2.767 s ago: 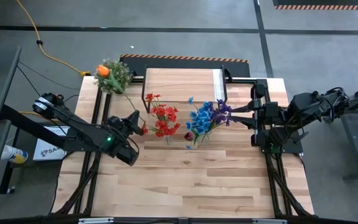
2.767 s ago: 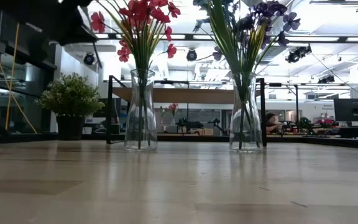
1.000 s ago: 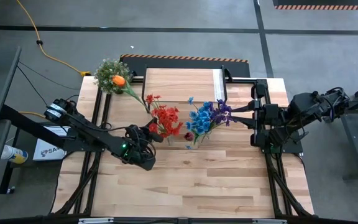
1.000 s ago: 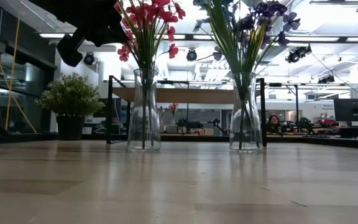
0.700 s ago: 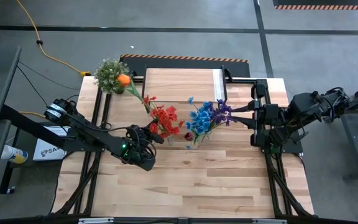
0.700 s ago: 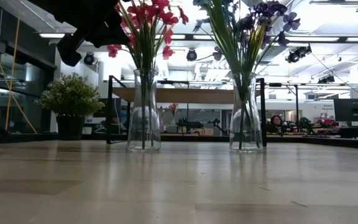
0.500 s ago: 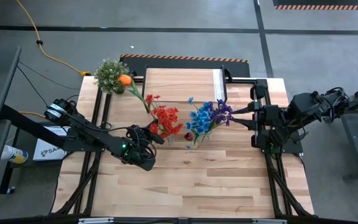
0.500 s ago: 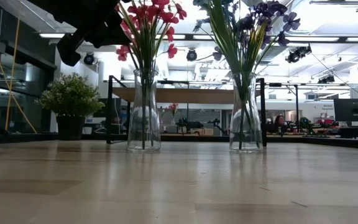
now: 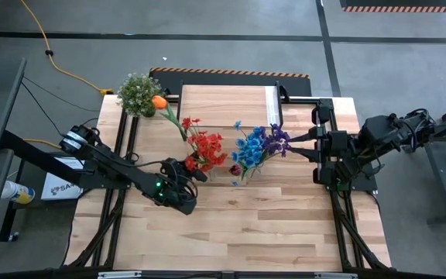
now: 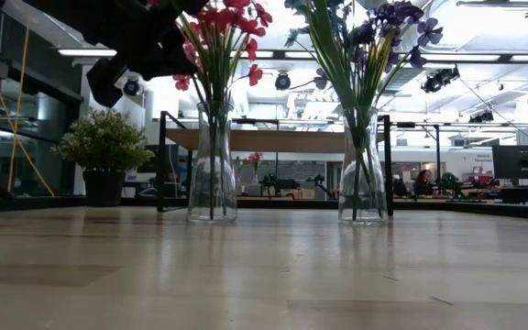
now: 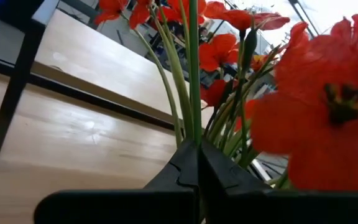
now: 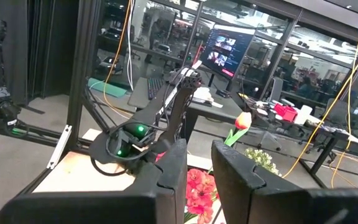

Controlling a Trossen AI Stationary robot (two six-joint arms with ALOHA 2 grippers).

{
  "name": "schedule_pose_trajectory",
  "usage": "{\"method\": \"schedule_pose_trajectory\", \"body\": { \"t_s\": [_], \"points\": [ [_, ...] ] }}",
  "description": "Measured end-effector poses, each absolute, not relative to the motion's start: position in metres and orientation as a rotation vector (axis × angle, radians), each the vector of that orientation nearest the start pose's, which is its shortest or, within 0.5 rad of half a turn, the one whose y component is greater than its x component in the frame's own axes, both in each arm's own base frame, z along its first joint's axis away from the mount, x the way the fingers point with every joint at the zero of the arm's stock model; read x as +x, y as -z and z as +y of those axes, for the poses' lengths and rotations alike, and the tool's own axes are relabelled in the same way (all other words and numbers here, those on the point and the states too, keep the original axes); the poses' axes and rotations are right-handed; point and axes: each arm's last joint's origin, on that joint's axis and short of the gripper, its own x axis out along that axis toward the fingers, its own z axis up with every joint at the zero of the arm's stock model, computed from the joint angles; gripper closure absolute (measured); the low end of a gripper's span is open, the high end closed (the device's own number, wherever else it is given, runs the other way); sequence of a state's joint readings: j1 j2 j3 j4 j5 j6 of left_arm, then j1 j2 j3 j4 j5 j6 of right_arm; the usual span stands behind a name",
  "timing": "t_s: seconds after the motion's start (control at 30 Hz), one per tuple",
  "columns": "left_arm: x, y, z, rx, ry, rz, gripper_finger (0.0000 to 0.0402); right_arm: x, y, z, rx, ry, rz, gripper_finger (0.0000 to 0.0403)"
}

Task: Pick and place flowers into a vace then onto a shelf
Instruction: Put the orange flower into the left transparent vase

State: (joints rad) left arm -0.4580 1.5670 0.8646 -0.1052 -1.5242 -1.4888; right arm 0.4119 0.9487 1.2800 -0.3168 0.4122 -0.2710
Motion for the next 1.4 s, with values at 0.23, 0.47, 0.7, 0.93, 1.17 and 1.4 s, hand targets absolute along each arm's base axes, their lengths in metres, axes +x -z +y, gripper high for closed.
{"method": "schedule_pose_trajectory", "body": {
  "t_s": [0.23,0.47,0.7,0.93,1.17,1.4],
  "points": [
    [0.2763,-0.2031,-0.1039,-0.623,-1.049,-0.335,0.0372,0.1627,-0.4559,0.0585,-0.271,0.002,-0.013,0.0336],
    [0.2792,-0.2045,-0.1054,-0.601,-1.031,-0.273,0.0372,0.1627,-0.4559,0.0585,-0.291,0.002,-0.013,0.0336],
    [0.2797,-0.2034,-0.1058,-0.574,-1.014,-0.213,0.0372,0.1627,-0.4559,0.0585,-0.291,0.002,-0.013,0.0336],
    [0.2804,-0.2026,-0.1061,-0.565,-0.995,-0.167,0.0372,0.1627,-0.4559,0.0585,-0.291,0.002,-0.013,0.0336],
    [0.2812,-0.2014,-0.1069,-0.566,-0.965,-0.111,0.0368,0.1627,-0.4559,0.0585,-0.291,0.002,-0.013,0.0336],
    [0.2818,-0.2005,-0.1075,-0.581,-0.944,-0.081,0.0346,0.1627,-0.4559,0.0585,-0.291,0.001,-0.013,0.0336]
  ]
}}
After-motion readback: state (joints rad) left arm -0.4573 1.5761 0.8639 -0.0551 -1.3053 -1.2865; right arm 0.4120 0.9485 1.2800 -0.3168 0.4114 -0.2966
